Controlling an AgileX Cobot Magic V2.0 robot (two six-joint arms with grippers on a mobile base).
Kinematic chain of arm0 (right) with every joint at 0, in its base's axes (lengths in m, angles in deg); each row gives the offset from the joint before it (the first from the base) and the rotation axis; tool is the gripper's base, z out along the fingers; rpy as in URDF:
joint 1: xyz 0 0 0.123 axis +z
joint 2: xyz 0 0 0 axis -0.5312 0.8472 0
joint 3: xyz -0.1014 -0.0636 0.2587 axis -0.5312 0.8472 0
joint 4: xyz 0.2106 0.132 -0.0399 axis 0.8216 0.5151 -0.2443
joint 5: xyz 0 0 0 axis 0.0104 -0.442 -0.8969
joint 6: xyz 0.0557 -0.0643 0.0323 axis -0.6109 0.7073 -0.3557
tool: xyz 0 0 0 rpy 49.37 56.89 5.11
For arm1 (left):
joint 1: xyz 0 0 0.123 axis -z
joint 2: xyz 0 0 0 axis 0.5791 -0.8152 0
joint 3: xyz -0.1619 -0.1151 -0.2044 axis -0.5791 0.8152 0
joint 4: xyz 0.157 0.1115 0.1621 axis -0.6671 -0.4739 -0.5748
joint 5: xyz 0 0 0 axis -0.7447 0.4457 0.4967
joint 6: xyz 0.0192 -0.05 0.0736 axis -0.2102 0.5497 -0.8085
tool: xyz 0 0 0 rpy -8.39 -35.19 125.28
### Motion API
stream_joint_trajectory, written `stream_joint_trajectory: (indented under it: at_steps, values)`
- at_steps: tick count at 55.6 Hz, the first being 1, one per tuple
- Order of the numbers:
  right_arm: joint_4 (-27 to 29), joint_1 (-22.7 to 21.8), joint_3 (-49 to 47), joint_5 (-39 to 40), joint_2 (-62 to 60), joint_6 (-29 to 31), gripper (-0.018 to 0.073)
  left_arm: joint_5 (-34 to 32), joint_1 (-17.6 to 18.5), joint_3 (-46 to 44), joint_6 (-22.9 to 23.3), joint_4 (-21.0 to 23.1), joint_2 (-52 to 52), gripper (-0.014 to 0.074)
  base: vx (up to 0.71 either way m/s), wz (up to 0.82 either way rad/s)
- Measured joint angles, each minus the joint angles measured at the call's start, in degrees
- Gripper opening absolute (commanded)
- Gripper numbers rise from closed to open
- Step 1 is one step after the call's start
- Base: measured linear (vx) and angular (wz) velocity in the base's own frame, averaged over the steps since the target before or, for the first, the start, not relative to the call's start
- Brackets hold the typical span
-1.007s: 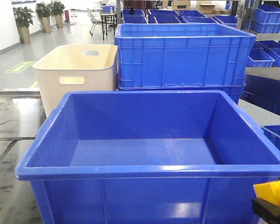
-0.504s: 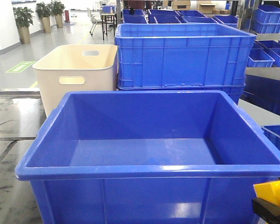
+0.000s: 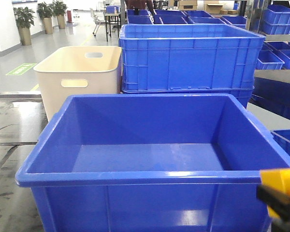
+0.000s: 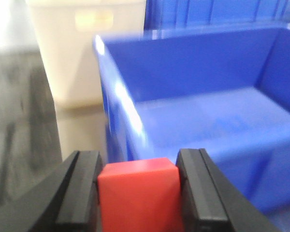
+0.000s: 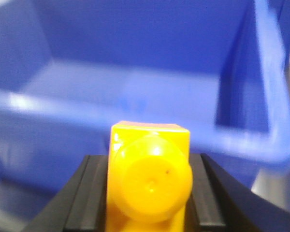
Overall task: Pick red and yellow blocks into blue bin
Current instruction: 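Extend both grippers over the blue bin and open them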
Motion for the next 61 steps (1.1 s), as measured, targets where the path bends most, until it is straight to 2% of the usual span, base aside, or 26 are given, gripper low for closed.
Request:
stream_joint_trajectory:
  at_steps: [8, 16, 17, 18, 25, 30, 40, 52, 56, 61]
  values:
    - [0.0, 0.0, -8.4, 1.3, 5.0, 1.4, -0.0010, -0.6, 2.7, -12.7, -5.3, 0.2, -10.9, 0.0002, 0.00, 0.00]
    - [0.1, 0.0, -20.8, 0.1, 15.8, 3.5, -0.0010, -1.1, 7.5, -24.5, -7.5, 0.2, -26.2, 0.0002, 0.00, 0.00]
    - [0.4, 0.0, -28.7, -0.2, 26.1, 3.8, -0.0010, -1.0, 11.2, -32.8, -7.8, 1.8, -38.8, 0.0002, 0.00, 0.00]
    - [0.4, 0.0, -30.5, -0.1, 30.1, 3.8, -0.0008, -1.0, 12.7, -35.4, -7.8, 2.7, -44.0, 0.0003, 0.00, 0.00]
    - [0.2, 0.0, -33.2, 0.9, 37.7, 4.1, 0.0011, -1.5, 14.8, -40.2, -7.8, 3.3, -52.3, 0.0012, 0.00, 0.00]
    - [0.2, 0.0, -33.8, 1.3, 41.5, 4.6, 0.0054, -1.9, 15.6, -42.5, -7.8, 3.5, -55.8, 0.0052, 0.00, 0.00]
    - [0.2, 0.0, -33.8, 1.3, 44.1, 5.3, 0.0246, -3.1, 16.0, -43.5, -8.4, 3.6, -57.2, 0.0237, 0.00, 0.00]
    - [0.2, 0.0, -34.0, 3.0, 44.1, 5.5, 0.0557, -3.5, 16.0, -43.7, -8.5, 3.6, -57.2, 0.0493, 0.00, 0.00]
    - [0.2, 0.0, -34.0, 3.2, 44.1, 5.5, 0.0624, -3.5, 16.0, -43.7, -8.5, 3.6, -57.2, 0.0540, 0.00, 0.00]
    - [0.2, 0.0, -34.0, 3.2, 44.1, 5.6, 0.0653, -3.4, 16.0, -43.7, -8.6, 3.5, -57.1, 0.0557, 0.00, 0.00]
